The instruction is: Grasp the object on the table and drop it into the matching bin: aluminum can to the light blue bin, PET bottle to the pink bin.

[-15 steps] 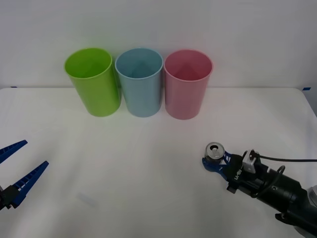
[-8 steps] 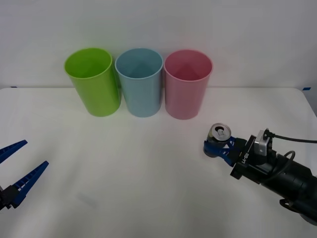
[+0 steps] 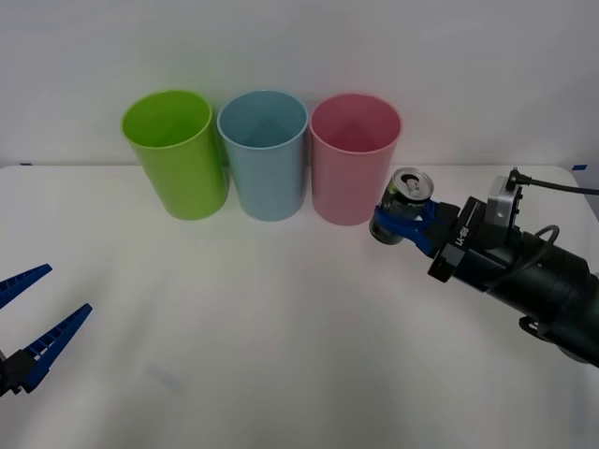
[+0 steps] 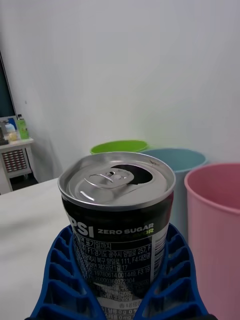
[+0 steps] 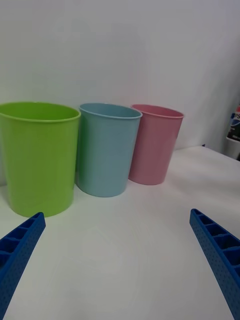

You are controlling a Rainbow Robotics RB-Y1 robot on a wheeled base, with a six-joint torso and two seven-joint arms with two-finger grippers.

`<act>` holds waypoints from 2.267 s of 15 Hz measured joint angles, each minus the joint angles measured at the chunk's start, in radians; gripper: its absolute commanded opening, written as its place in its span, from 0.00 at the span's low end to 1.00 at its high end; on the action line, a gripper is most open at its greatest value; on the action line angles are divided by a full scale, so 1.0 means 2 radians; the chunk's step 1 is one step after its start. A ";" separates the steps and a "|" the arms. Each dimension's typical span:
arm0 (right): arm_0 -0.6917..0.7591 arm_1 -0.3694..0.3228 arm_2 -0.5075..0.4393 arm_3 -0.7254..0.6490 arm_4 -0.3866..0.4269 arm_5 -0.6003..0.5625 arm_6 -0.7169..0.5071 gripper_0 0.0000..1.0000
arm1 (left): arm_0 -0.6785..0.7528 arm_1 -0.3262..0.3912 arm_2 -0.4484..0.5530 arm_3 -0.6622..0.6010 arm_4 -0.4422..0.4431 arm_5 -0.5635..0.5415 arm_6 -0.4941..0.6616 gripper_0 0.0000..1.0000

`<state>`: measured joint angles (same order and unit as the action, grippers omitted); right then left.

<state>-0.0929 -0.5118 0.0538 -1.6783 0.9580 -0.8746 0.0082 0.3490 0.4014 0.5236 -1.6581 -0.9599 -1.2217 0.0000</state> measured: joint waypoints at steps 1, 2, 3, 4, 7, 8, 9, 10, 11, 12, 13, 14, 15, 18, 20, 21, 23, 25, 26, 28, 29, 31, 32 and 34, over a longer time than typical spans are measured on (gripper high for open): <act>-0.016 -0.005 0.003 0.000 0.000 0.003 -0.016 0.00 | 0.000 0.000 0.000 0.000 0.000 0.000 0.000 1.00; -0.033 -0.010 0.007 0.000 0.001 0.007 -0.032 0.00 | 0.000 0.000 0.000 0.000 0.000 0.000 0.000 1.00; -0.051 -0.018 0.015 0.000 0.003 0.018 -0.044 0.00 | 0.000 0.000 0.000 0.000 0.000 0.000 0.000 1.00; -0.068 -0.026 0.026 0.000 0.003 0.033 -0.055 0.00 | 0.000 0.000 0.000 0.000 0.000 0.000 0.000 1.00; -0.127 -0.035 0.051 0.033 0.003 0.055 -0.065 0.00 | 0.000 0.000 0.000 0.000 0.000 0.000 0.000 1.00; -0.151 -0.034 0.060 0.053 0.003 0.055 -0.066 0.00 | 0.000 0.000 0.000 0.000 0.000 0.000 0.000 1.00; -0.178 -0.029 0.069 0.080 0.003 0.056 -0.067 0.00 | 0.000 0.000 0.000 0.000 0.000 0.000 0.000 1.00; -0.204 -0.022 0.075 0.106 0.005 0.058 -0.067 0.00 | 0.000 0.000 0.000 0.000 0.000 0.000 0.000 1.00; -0.225 -0.013 0.078 0.127 0.011 0.061 -0.067 0.00 | 0.000 0.000 0.000 0.000 0.000 0.000 0.000 1.00; -0.246 -0.001 0.078 0.149 0.022 0.065 -0.067 0.00 | 0.000 0.000 0.000 0.000 0.000 0.000 0.000 1.00; -0.265 0.012 0.078 0.171 0.032 0.070 -0.067 0.00 | 0.000 0.000 0.000 0.000 0.000 0.000 0.000 1.00; -0.284 0.025 0.077 0.195 0.041 0.077 -0.066 0.00 | 0.000 0.000 0.000 0.000 0.000 0.000 0.000 1.00; -0.302 0.039 0.077 0.219 0.051 0.085 -0.065 0.00 | 0.000 0.000 0.000 0.000 0.000 0.000 0.000 1.00; -0.349 0.077 0.074 0.285 0.078 0.109 -0.061 0.00 | 0.000 0.000 0.000 0.000 0.000 0.000 0.000 1.00; -0.383 0.104 0.063 0.335 0.100 0.109 -0.057 0.00 | 0.000 0.000 0.000 0.000 0.000 0.000 0.000 1.00; -0.397 0.113 0.060 0.356 0.105 0.109 -0.055 0.00 | 0.000 0.000 0.000 0.000 0.000 0.000 0.000 1.00; -0.432 0.133 0.059 0.404 0.105 0.110 -0.051 0.00 | 0.000 0.000 0.000 0.000 0.000 0.000 0.000 1.00; -0.464 0.149 0.058 0.446 0.105 0.112 -0.046 0.00 | 0.000 0.000 0.000 0.000 0.000 0.000 0.000 1.00; -0.482 0.156 0.058 0.469 0.105 0.113 -0.042 0.00 | 0.000 0.000 0.000 0.000 0.000 0.000 0.000 1.00; -0.513 0.164 0.058 0.511 0.105 0.115 -0.035 0.00 | 0.000 0.000 0.000 0.000 0.000 0.000 0.000 1.00; -0.529 0.165 0.058 0.531 0.105 0.115 -0.031 0.00 | 0.000 0.000 0.000 0.000 0.000 0.000 0.000 1.00; -0.548 0.168 0.060 0.556 0.105 0.115 -0.025 0.00 | 0.000 0.000 0.000 0.000 0.000 0.000 0.000 1.00; -0.552 0.168 0.061 0.560 0.106 0.115 -0.024 0.00 | 0.000 0.000 0.000 0.000 0.000 0.000 0.000 1.00; -0.553 0.168 0.064 0.561 0.106 0.112 -0.022 0.00 | 0.000 0.000 0.000 0.000 0.000 0.000 0.000 1.00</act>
<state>-1.1979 -0.1749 0.1811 -0.5557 1.1696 -0.6501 -0.0351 0.3491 0.4014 0.5236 -1.6581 -0.9599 -1.2217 0.0000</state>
